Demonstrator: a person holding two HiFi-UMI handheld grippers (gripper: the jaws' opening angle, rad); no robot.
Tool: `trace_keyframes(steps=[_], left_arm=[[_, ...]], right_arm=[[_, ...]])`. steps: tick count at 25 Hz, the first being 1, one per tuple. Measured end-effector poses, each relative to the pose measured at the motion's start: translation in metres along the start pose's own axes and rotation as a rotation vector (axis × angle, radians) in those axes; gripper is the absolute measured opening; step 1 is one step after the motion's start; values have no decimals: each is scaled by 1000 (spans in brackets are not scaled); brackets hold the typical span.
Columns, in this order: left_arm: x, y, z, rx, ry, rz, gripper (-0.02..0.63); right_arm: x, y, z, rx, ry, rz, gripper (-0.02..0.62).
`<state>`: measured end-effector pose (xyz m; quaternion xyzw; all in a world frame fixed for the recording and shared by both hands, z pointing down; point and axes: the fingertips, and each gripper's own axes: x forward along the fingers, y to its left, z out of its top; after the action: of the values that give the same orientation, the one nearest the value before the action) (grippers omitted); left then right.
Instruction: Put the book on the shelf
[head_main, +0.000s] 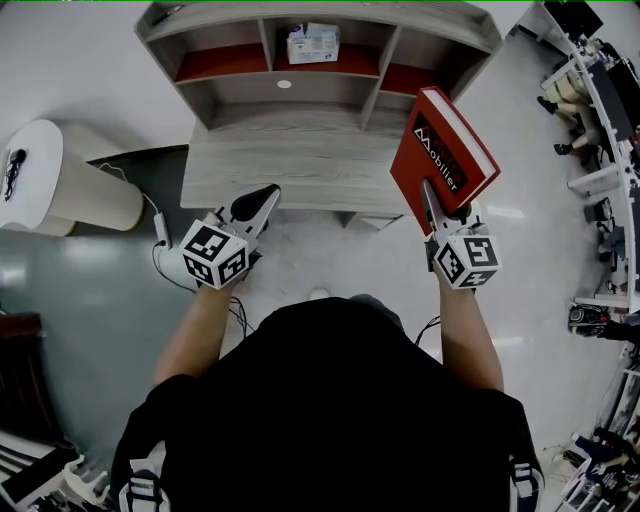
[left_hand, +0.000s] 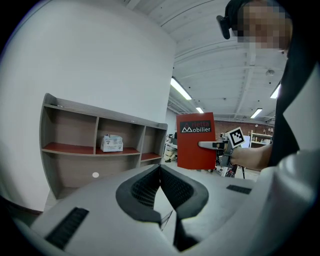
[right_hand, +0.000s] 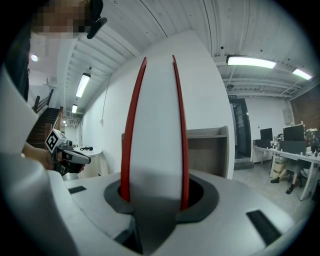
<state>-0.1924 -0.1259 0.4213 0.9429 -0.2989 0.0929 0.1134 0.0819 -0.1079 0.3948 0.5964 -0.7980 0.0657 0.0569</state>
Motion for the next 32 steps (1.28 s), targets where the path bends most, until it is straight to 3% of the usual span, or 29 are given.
trace_keyframes(steps=[12, 32], left_arm=[[27, 29, 12, -14, 19, -13, 18], [52, 33, 7, -8, 20, 19, 18]], right_arm=[[36, -15, 10, 10, 11, 0, 166], [61, -40, -1, 25, -1, 33, 166]])
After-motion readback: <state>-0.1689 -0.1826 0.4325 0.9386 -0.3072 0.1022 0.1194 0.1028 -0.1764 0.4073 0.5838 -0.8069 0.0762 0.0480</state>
